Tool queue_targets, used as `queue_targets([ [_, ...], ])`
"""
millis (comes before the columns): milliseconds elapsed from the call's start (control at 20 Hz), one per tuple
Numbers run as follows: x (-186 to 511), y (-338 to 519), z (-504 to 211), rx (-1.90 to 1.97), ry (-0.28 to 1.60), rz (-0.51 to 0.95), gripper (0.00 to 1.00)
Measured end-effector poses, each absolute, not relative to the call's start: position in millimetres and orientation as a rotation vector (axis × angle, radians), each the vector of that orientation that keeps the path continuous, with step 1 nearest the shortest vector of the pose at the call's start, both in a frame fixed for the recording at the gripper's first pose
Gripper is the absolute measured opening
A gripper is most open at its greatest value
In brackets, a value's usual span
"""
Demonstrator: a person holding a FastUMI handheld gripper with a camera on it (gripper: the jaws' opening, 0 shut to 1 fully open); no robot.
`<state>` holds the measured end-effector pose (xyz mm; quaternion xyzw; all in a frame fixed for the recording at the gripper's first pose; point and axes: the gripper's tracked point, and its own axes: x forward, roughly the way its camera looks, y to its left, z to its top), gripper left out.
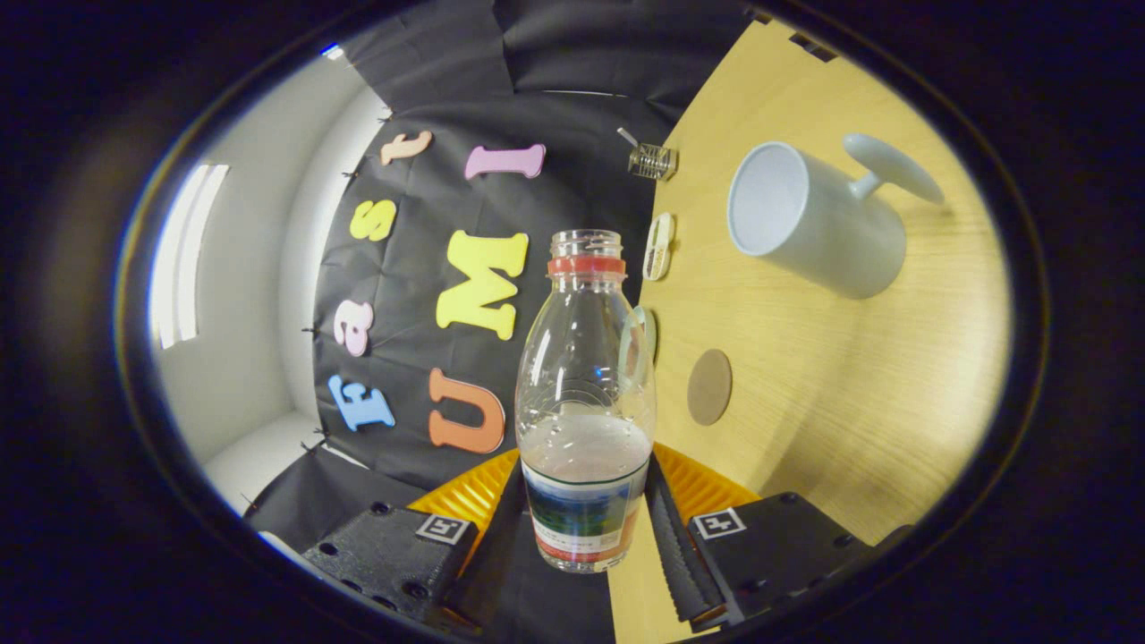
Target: Take the bottle from table, then pour the juice into the cup, finally place the bottle on the coaster
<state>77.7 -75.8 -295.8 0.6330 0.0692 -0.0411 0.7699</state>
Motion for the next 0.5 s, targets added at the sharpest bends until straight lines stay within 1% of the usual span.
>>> queue_targets([
  [500, 82.8, -81.8, -298.6, 1.537, 0.144, -0.138, 0.76],
])
